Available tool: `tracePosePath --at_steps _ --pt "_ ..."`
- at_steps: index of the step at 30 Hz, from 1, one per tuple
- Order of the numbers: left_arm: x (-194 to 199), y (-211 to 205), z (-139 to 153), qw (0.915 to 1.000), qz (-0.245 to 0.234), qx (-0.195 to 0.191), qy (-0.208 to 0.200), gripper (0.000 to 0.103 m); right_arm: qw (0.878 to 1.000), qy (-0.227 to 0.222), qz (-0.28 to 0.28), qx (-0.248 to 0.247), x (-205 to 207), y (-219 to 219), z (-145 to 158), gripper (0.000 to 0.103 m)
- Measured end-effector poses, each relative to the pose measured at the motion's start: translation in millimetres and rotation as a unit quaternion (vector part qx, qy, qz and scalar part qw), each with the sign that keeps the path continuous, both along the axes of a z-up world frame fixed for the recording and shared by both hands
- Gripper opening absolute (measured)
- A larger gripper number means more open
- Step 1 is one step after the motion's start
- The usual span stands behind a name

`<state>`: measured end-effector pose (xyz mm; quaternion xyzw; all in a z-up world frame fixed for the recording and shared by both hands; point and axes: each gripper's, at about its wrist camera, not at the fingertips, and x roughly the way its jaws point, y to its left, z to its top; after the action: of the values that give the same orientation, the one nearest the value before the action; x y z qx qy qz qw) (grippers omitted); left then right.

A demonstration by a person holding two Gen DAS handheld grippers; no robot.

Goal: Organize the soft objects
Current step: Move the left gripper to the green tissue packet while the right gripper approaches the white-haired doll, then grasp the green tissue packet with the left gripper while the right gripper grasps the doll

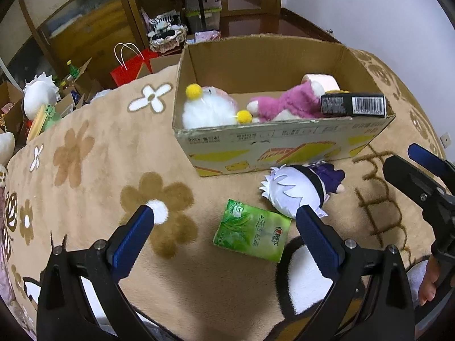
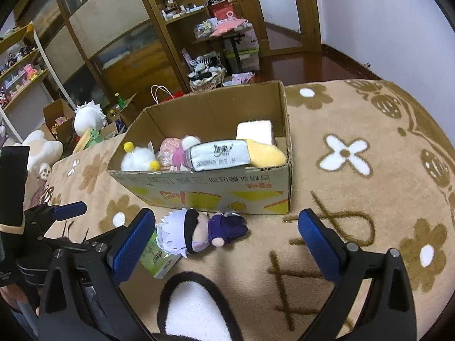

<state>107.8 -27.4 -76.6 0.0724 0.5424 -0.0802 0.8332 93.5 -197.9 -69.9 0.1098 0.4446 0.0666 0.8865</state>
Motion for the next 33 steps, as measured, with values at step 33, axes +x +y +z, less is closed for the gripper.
tracePosePath --at_steps 33 --pt "11.2 -17.3 -49.8 0.9978 -0.026 0.009 0.061 0.099 0.997 0.077 0.013 -0.009 27.1 12.1 -65.5 0.103"
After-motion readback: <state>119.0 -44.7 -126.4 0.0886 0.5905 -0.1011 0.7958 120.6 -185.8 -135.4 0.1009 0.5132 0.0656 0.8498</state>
